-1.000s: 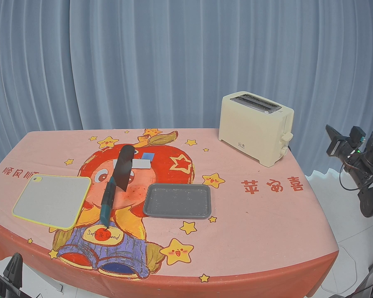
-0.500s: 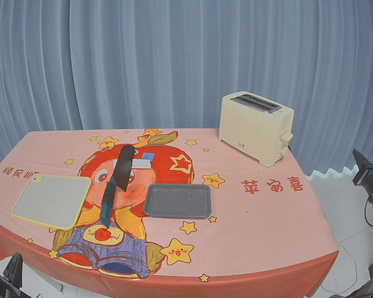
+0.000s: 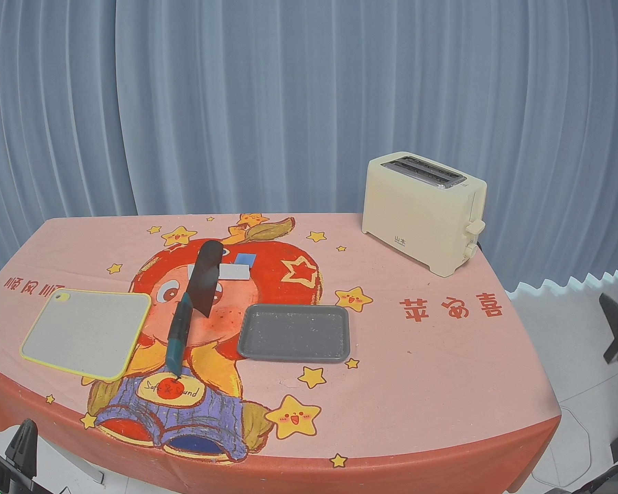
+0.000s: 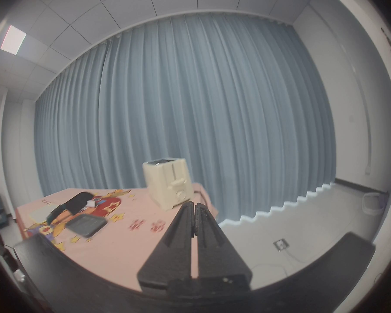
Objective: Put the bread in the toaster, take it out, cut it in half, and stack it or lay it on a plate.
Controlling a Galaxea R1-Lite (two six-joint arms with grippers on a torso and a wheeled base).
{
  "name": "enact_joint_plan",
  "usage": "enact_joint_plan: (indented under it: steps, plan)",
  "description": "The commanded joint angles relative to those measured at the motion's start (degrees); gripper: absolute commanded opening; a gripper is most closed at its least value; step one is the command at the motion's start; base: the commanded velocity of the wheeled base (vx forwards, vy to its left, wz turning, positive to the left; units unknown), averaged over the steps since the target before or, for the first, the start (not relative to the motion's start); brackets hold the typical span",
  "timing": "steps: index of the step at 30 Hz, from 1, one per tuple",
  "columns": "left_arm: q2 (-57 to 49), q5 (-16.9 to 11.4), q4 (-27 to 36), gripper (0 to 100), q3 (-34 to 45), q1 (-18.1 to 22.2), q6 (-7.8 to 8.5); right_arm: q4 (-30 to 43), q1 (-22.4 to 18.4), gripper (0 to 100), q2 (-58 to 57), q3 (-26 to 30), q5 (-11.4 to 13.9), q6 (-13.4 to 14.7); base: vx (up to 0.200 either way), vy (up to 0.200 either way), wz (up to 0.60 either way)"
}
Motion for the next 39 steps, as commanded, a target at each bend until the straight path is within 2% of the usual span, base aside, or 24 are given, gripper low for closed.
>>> enact_joint_plan:
  steps: [1, 3, 7, 9, 11, 13, 15, 17, 19, 21, 23, 25, 26, 27, 30, 39]
  plan:
    - [0.08, 0.01, -0.02, 0, 1.01, 0.02, -0.02, 17.23, 7.26, 0, -21.70, 1.01, 4.19, 4.30, 0.000, 0.000, 0.00]
    - [0.08, 0.01, -0.02, 0, 1.01, 0.02, -0.02, 21.18, 9.28, 0, -23.37, 1.01, 4.37, 6.23, 0.000, 0.000, 0.00]
    - [0.08, 0.01, -0.02, 0, 1.01, 0.02, -0.02, 28.65, 11.39, 0, -26.98, 1.01, 4.37, 5.79, 0.000, 0.000, 0.00]
    - [0.08, 0.01, -0.02, 0, 1.01, 0.02, -0.02, 33.05, 11.65, 0, -31.99, 1.01, 4.45, 4.47, 0.000, 0.000, 0.00]
    - [0.08, 0.01, -0.02, 0, 1.01, 0.02, -0.02, 39.37, 12.71, 0, -39.81, 1.01, 5.42, 1.22, 0.000, 0.000, 0.00]
    - [0.08, 0.01, -0.02, 0, 1.01, 0.02, -0.02, 45.35, 13.76, 0, -46.40, 1.01, 5.86, -0.89, 0.000, 0.000, 0.00]
    - [0.08, 0.01, -0.02, 0, 1.01, 0.02, -0.02, 51.59, 13.94, 0, -52.64, 1.01, 5.68, -2.29, 0.000, 0.000, 0.00]
    - [0.08, 0.01, -0.02, 0, 1.01, 0.02, -0.02, 53.96, 13.85, 0, -56.51, 0.40, 5.77, -2.29, 0.000, 0.000, 0.00]
    - [0.08, 0.01, -0.02, 0, 1.01, 0.02, -0.02, 53.61, 13.85, 0, -56.86, 0.40, 4.45, -3.44, 0.000, 0.000, 0.00]
    - [0.08, 0.01, -0.02, 0, 1.01, 0.02, -0.02, 52.38, 13.76, 0, -56.51, 0.84, 1.55, -4.05, 0.000, 0.000, 0.00]
    - [0.08, 0.01, -0.02, 0, 1.01, 0.02, -0.02, 52.21, 12.09, 0, -56.42, 0.84, -6.88, -4.49, 0.000, 0.000, 0.00]
    - [0.08, 0.01, -0.02, 0, 1.01, 0.02, -0.02, 53.70, 8.66, 0, -57.30, 1.01, -11.72, -5.90, 0.000, 0.000, 0.00]
    - [0.08, 0.01, -0.02, 0, 1.01, 0.02, -0.02, 55.72, 6.29, 0, -58.71, 0.84, -11.81, -6.95, 0.000, 0.000, 0.00]
    - [0.08, 0.01, -0.02, 0, 1.01, 0.02, 0.07, 56.95, 5.59, 0, -59.23, 0.48, -11.28, -7.39, 0.000, 0.000, 0.00]
    - [0.08, 0.01, -0.02, 0, 1.01, 0.02, -0.02, 56.07, 7.08, 0, -60.64, 0.75, -11.02, -7.39, 0.000, 0.000, 0.00]
    - [0.08, 0.01, -0.02, 0, 1.01, 0.02, -0.02, 55.11, 7.08, 0, -60.73, 1.01, -11.02, -7.30, 0.000, 0.000, 0.00]
